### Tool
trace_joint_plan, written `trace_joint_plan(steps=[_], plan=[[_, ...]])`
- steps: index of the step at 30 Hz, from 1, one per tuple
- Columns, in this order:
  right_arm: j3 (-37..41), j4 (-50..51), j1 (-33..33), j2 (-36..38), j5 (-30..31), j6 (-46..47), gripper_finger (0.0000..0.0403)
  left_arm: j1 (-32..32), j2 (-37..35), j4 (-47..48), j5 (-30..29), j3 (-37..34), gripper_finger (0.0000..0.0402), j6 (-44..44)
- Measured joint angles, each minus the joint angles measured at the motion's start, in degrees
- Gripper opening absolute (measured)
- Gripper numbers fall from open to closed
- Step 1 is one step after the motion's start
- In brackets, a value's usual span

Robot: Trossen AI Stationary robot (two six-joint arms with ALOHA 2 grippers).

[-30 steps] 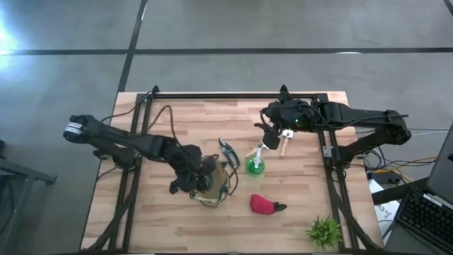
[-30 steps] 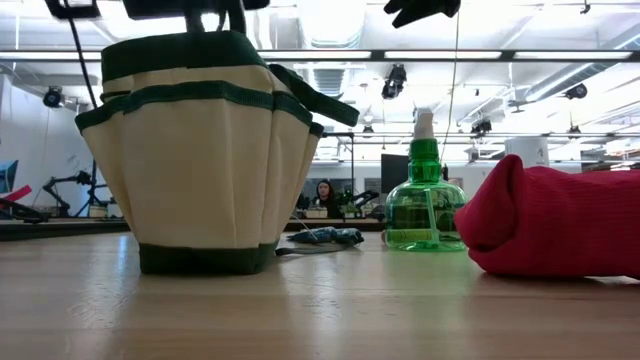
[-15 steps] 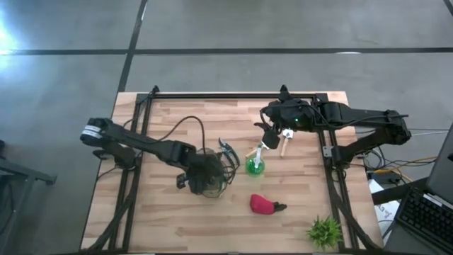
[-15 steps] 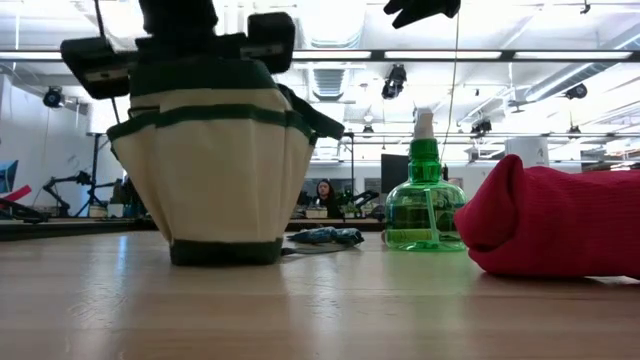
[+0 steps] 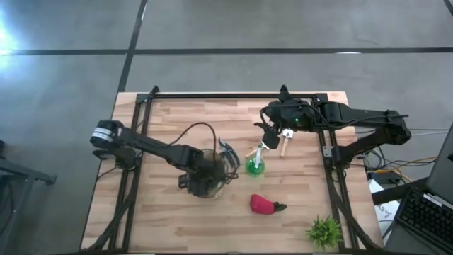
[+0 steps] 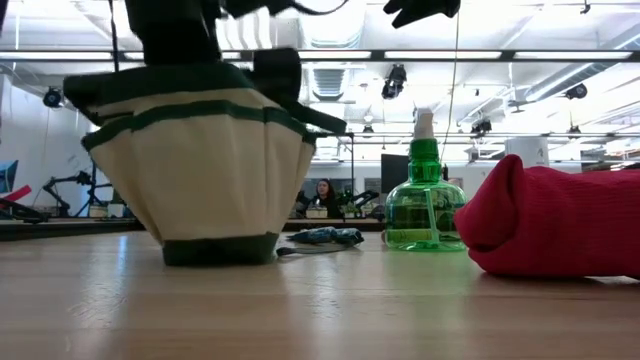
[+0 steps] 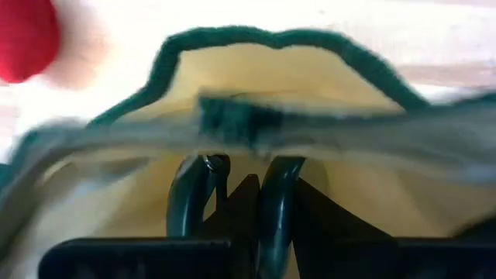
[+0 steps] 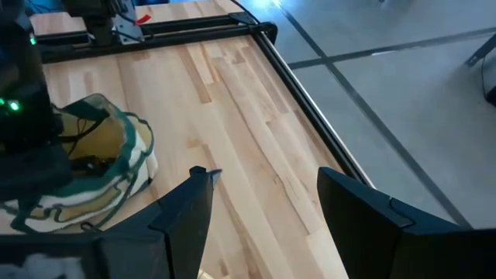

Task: Pick & Place Garden tools in Gardening bag
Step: Put the right green shear scissors into the gardening bag, then put the green spray bottle into the gardening bag

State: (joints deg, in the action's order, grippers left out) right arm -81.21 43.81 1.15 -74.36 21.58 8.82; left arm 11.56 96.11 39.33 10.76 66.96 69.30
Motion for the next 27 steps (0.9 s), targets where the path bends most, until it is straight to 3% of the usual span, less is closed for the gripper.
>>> trace_joint_plan(steps=[9, 17, 27], plan=[[0.0, -0.02, 0.0, -0.01, -0.03, 0.03, 0.0224, 0.03, 4.24, 0.2, -0.82, 1.28, 0.005, 0.09], [0.0, 0.0, 0.0, -0.03, -0.09, 0.0, 0.0224, 0.14, 4.21, -1.57, -1.2, 4.24, 0.0133, -8.34], [0.0, 0.08, 0.01, -0.07, -0.09, -0.37, 0.0224, 0.19, 4.02, 3.97, -5.08, 9.25, 0.0159, -14.06]])
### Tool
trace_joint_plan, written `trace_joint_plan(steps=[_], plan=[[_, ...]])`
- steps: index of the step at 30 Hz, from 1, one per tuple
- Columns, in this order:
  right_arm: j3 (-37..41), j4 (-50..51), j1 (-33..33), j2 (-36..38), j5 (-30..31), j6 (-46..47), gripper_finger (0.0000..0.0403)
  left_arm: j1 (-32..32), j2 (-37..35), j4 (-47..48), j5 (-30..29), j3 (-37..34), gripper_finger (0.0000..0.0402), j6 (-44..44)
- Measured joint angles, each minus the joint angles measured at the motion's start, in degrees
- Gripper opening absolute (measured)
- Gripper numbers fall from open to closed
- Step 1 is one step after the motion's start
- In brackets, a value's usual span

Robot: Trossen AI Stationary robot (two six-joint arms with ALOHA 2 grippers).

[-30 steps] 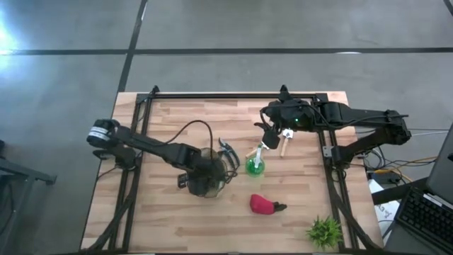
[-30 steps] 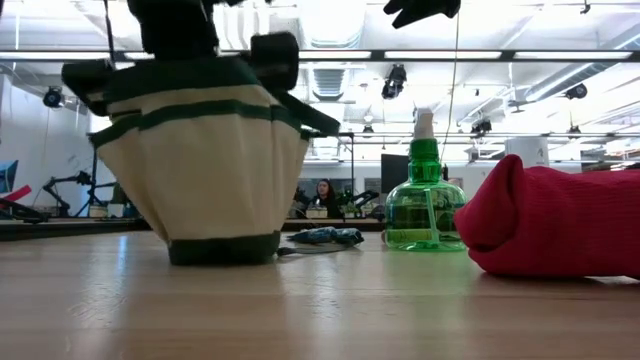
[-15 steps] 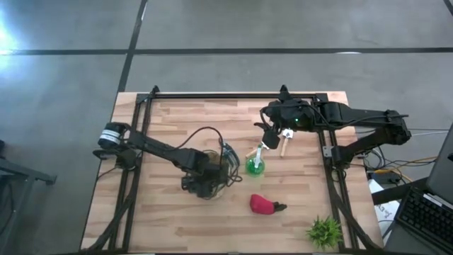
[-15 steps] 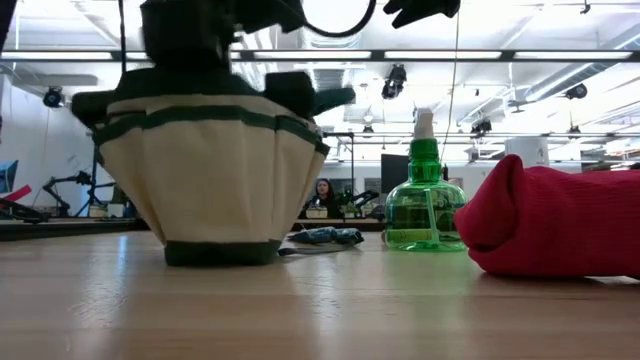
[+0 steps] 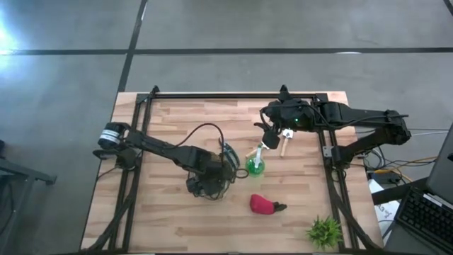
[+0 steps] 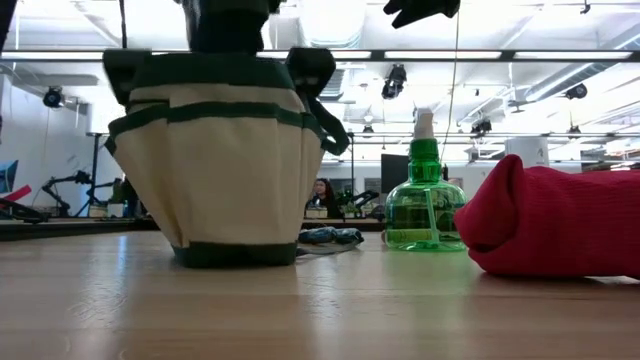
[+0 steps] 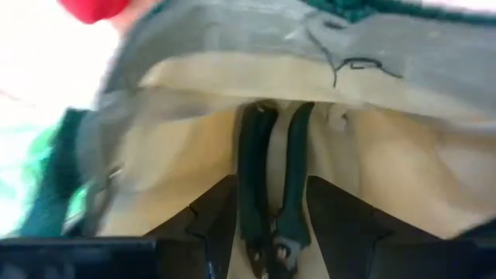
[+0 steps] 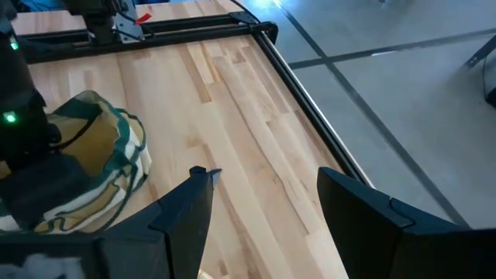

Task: Pick & Place Garden tools in Gardening bag
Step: Put the green spray bottle into the gardening bag

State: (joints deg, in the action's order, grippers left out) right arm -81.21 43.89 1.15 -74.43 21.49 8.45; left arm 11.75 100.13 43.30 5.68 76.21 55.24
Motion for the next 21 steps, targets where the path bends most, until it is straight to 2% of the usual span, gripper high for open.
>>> trace_joint_plan(steps=[7, 13, 17, 21], plan=[[0.0, 0.07, 0.02, -0.01, 0.01, -0.11, 0.0224, 0.0, -3.23, 5.23, 1.05, 5.82, 0.016, -3.95], [0.0, 0.32, 0.03, -0.01, 0.03, -1.0, 0.0224, -0.7, -11.34, 3.48, 3.03, 6.5, 0.0158, -9.83], [0.0, 0.71, -0.01, 0.06, 0.03, -1.6, 0.0224, -2.45, -19.91, -1.43, 4.71, 2.94, 0.0146, -15.95], [0.02, 3.03, -0.14, 0.17, 0.07, -1.23, 0.0224, -3.96, -30.11, -9.61, 5.21, -4.36, 0.0129, -21.59]])
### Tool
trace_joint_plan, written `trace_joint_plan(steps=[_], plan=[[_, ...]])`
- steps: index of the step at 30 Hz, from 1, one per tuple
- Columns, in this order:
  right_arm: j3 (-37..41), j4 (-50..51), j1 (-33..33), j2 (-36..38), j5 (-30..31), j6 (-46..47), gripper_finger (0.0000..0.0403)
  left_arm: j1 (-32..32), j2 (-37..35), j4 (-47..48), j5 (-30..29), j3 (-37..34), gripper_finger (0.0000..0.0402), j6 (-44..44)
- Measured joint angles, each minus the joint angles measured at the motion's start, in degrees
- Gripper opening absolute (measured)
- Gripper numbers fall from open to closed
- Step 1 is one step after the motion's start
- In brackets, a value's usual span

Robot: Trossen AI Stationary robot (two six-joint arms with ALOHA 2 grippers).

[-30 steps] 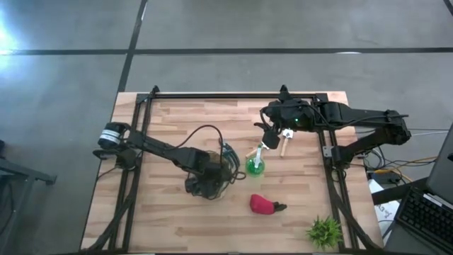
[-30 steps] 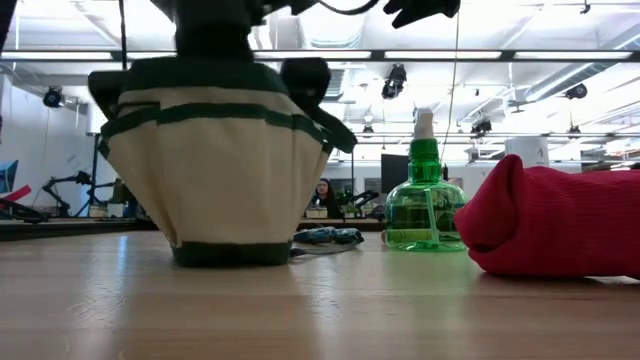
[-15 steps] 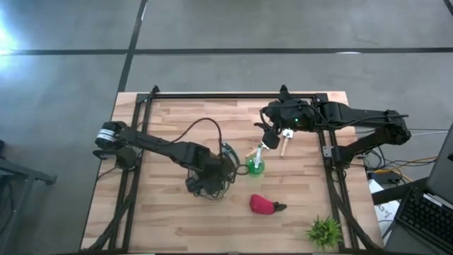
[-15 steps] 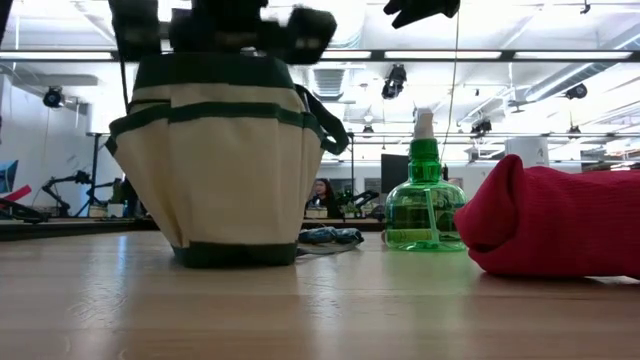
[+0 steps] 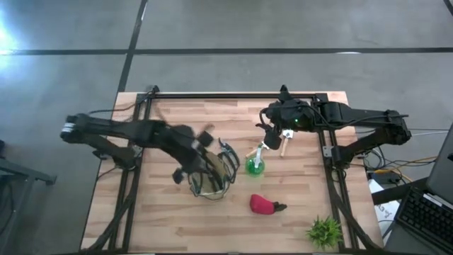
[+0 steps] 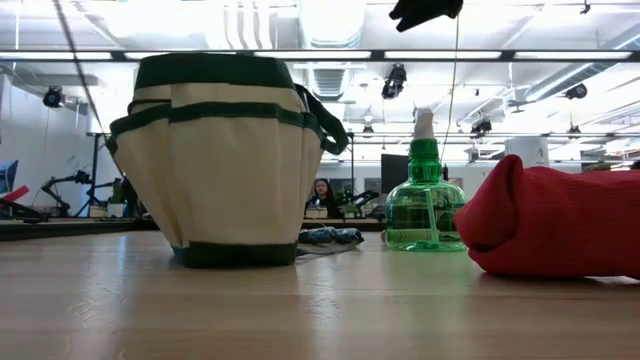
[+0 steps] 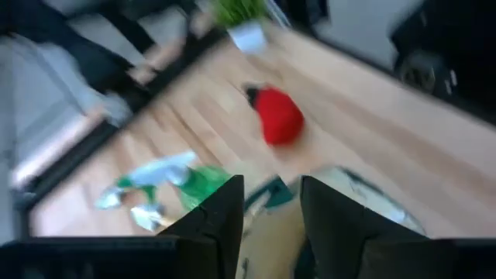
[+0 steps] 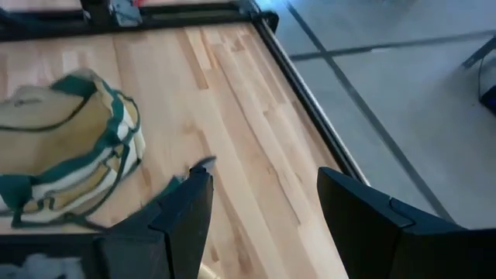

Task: Pick & Place Garden tools in Gardening bag
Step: Put the green spray bottle into the gardening bag

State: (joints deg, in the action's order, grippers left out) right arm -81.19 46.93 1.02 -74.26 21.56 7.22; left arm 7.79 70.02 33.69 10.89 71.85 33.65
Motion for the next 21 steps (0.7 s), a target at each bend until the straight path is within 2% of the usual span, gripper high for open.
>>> trace_joint_plan(steps=[5, 11, 15, 21], plan=[[2.56, 2.34, -0.38, 0.42, -0.11, 2.27, 0.0218, -0.96, -13.21, -12.67, -1.09, -12.43, 0.0115, -6.65], [6.27, 2.2, -2.5, 1.87, -0.14, 5.38, 0.0206, -0.96, -26.44, -27.2, -11.72, -26.25, 0.011, -12.34], [7.54, 2.25, -5.31, 2.84, -0.32, 5.68, 0.0201, -0.98, -32.41, -34.78, -17.46, -33.57, 0.011, -14.68], [10.02, 2.17, -12.14, 4.34, -0.87, 8.2, 0.0195, -0.98, -37.23, -40.24, -20.02, -40.59, 0.011, -17.82]])
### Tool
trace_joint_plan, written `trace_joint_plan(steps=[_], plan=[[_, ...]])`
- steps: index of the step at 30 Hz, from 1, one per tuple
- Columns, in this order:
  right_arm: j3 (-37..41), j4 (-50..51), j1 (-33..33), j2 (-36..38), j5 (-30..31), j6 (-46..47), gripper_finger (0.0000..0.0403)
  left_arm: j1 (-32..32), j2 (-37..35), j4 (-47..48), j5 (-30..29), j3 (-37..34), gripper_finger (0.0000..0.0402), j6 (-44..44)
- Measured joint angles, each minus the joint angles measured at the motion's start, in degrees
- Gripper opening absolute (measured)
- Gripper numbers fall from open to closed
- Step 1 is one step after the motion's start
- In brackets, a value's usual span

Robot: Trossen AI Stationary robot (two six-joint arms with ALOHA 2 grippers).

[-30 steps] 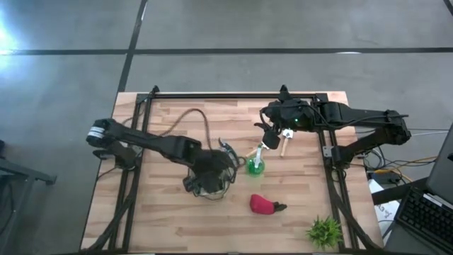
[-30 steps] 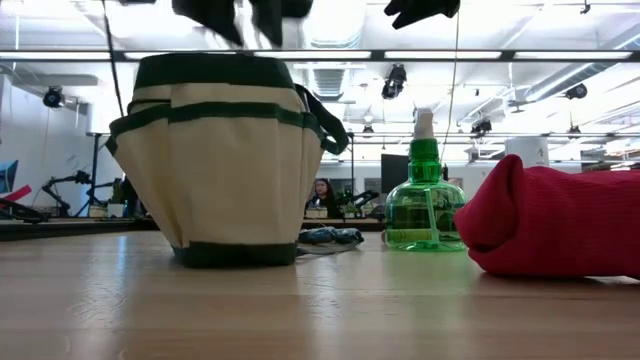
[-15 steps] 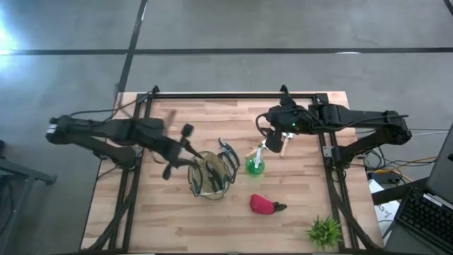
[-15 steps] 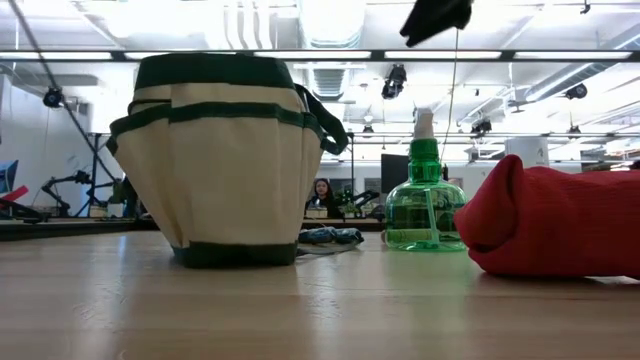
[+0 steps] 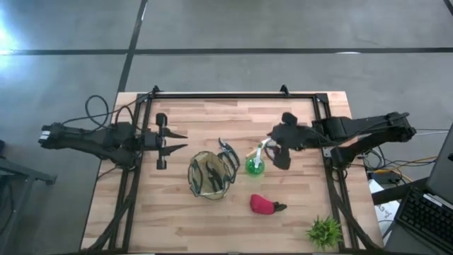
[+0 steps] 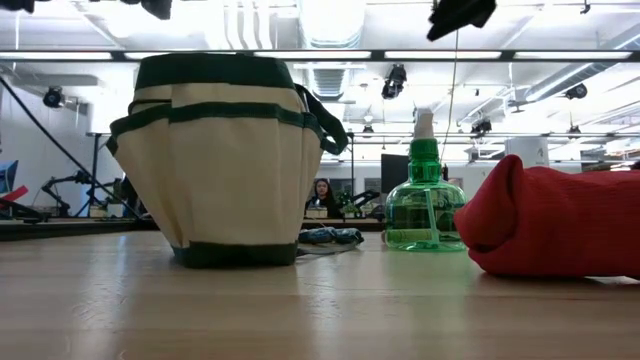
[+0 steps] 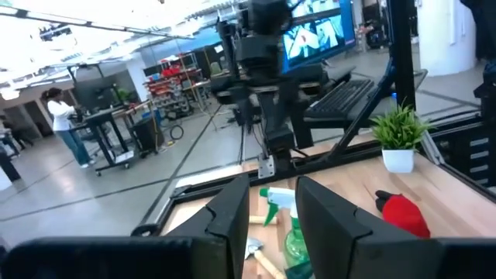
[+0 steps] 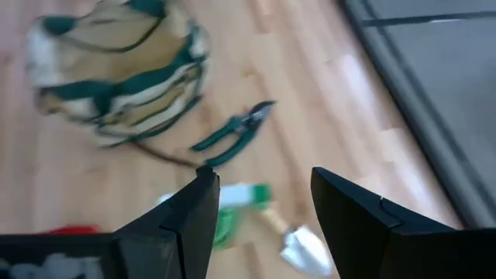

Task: Pick & Place Garden tools in Gardening bag
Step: Put the green spray bottle into the gardening bag

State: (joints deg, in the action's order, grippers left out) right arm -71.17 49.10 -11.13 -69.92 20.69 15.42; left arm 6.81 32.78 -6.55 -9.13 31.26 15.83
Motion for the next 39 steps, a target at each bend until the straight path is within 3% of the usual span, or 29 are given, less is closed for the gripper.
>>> trace_joint_plan(steps=[7, 16, 23, 29, 39], plan=[[4.27, -0.35, -10.73, -0.36, -0.18, 7.46, 0.0194, 0.0, -1.65, -0.9, -1.22, -3.47, 0.011, -1.52], [9.94, -4.19, -19.3, -2.7, -0.76, 18.26, 0.0194, 0.0, -1.63, -3.48, -1.31, -3.47, 0.011, -1.35], [12.85, -12.06, -19.99, -7.38, -6.42, 18.71, 0.0194, 0.02, -1.48, -3.48, -1.29, -3.45, 0.011, -2.26], [10.0, -9.31, -19.75, -13.0, -8.01, 20.34, 0.0194, 0.01, -1.47, -3.48, -1.29, -3.45, 0.011, -4.24], [3.41, -7.86, -19.13, -24.87, -16.72, 20.68, 0.0201, 0.0, -1.47, -3.34, -1.29, -3.45, 0.011, -4.16]])
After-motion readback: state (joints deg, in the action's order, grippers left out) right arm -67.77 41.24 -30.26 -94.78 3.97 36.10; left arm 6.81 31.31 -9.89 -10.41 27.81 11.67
